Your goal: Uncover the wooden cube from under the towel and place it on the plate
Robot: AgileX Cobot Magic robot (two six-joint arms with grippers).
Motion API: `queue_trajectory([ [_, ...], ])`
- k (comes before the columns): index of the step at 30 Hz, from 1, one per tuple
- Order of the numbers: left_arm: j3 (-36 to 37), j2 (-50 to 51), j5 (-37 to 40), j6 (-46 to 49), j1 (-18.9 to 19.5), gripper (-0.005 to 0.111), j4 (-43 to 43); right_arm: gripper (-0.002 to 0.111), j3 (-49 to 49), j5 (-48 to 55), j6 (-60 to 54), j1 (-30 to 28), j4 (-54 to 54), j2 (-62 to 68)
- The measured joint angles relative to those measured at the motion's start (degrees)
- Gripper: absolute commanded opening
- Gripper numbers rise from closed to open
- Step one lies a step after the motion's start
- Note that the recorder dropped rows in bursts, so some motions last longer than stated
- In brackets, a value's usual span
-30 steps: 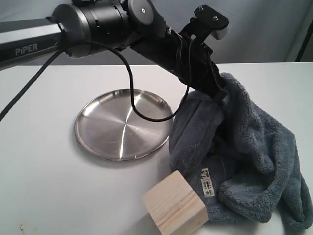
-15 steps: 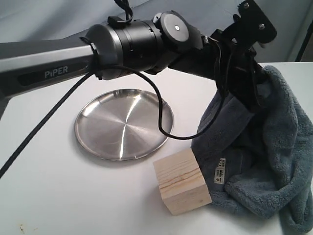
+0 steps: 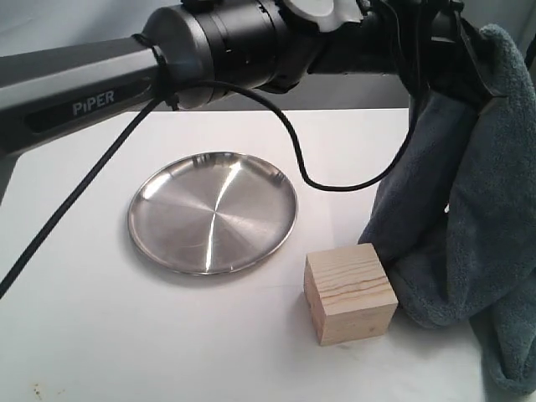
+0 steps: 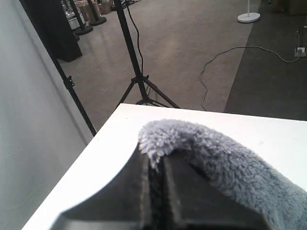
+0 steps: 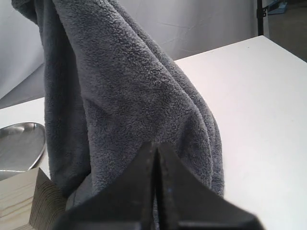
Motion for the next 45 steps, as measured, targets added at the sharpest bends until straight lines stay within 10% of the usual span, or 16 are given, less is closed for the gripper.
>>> queue_trajectory([
  [5, -0.21, 2.61, 0.17, -0.01, 0.0, 0.008, -0.69, 0.0, 0.0, 0.0, 0.0, 0.0, 0.0, 0.0],
  [12, -0.21, 9.3, 0.61, -4.91, 0.0, 0.09, -1.87, 0.0, 0.0, 0.0, 0.0, 0.0, 0.0, 0.0],
  [37, -0.21, 4.32, 25.17, -44.4, -0.09, 0.091, 48.36, 0.0, 0.0, 0.0, 0.0, 0.0, 0.0, 0.0],
  [45, -0.21, -0.38, 47.19, -50.72, -0.09, 0.091, 53.08, 0.0, 0.0, 0.0, 0.0, 0.0, 0.0, 0.0],
])
